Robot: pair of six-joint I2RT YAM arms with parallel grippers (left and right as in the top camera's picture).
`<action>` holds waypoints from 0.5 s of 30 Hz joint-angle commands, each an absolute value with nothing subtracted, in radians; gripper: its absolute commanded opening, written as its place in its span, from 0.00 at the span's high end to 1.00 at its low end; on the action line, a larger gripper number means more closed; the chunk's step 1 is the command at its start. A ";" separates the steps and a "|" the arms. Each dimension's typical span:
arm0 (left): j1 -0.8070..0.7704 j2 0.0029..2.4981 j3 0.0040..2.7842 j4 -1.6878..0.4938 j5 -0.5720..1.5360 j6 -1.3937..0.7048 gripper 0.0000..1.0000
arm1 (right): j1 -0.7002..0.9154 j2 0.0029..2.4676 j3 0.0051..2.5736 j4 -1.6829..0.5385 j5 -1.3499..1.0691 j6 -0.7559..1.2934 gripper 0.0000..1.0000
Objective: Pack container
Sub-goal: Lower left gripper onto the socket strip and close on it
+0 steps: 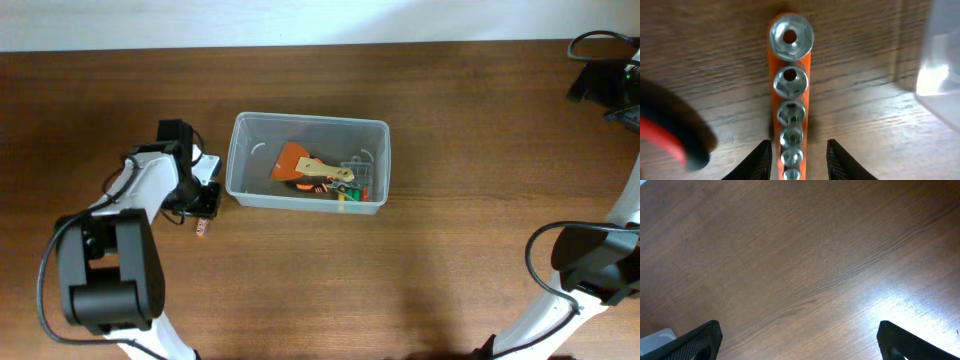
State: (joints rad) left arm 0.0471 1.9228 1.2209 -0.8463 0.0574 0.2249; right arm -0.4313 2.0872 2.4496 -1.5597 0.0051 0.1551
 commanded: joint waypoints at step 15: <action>0.049 2.008 1.216 -0.847 0.075 0.225 0.92 | -0.427 2.083 2.448 -1.559 0.004 0.159 0.01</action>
